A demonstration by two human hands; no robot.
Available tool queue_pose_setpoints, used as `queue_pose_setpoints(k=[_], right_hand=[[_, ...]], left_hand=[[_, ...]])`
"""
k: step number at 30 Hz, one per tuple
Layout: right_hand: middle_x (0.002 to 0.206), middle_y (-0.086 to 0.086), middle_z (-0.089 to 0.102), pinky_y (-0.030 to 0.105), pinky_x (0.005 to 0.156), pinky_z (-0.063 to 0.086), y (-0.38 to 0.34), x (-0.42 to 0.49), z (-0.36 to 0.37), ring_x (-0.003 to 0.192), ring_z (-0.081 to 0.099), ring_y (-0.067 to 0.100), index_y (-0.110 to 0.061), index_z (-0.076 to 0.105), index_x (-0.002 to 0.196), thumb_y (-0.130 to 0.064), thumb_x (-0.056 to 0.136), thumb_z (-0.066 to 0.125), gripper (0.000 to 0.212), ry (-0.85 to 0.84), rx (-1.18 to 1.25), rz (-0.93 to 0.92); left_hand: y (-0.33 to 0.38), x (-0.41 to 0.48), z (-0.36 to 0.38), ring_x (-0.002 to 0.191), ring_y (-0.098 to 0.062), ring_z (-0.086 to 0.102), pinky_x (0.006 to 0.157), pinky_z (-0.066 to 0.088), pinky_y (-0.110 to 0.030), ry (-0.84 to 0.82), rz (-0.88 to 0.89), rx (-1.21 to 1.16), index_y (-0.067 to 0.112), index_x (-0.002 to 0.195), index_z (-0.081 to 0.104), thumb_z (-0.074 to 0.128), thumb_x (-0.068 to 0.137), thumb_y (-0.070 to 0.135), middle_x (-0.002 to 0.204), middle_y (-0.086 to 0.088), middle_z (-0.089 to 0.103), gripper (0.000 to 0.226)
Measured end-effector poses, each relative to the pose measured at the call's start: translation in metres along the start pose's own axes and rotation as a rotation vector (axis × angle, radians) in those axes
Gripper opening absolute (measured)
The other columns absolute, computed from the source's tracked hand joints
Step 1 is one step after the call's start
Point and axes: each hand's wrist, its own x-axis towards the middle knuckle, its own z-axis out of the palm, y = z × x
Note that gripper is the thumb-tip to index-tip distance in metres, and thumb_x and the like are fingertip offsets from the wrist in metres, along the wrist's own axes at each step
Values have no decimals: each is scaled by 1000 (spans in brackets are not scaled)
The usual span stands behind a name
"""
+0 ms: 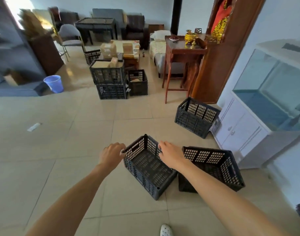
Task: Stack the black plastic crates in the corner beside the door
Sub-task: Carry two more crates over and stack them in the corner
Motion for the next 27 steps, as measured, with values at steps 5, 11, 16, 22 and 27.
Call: queue_pose_setpoints(k=[5,11,16,22,27], right_hand=[[128,4,54,39,83,48,-64,91,16,114,52,26,-15,44,128,-27,97,45,33,-5,40,-97],[128,2,54,39,81,49,-120,209,36,113,53,25,-17,45,125,-23,96,45,30,-59,121,-104],[128,3,53,37,81,45,-150,314,21,111,52,25,-18,44,126,-20,94,42,32,-52,129,-88],[129,2,52,34,75,43,-190,412,14,111,52,23,-19,44,127,-19,94,41,32,-93,111,-94],[130,1,52,35,78,47,-218,502,15,113,52,23,-18,45,125,-18,95,43,31,-82,106,-29]], left_hand=[[-83,29,-16,115,-21,59,95,44,-36,44,-108,12,25,123,61,59,93,30,122,3,64,30],[-177,99,-36,115,-19,60,93,42,-35,20,-168,69,27,125,59,59,94,32,124,4,63,32],[-233,180,-68,117,-18,58,95,41,-34,48,-155,110,28,126,58,59,94,33,125,7,63,33],[-299,255,-92,115,-18,58,95,41,-34,68,-187,64,28,125,59,60,93,33,124,7,64,32],[-371,335,-103,118,-17,57,96,39,-32,15,-157,77,29,126,57,58,95,35,125,8,63,32]])
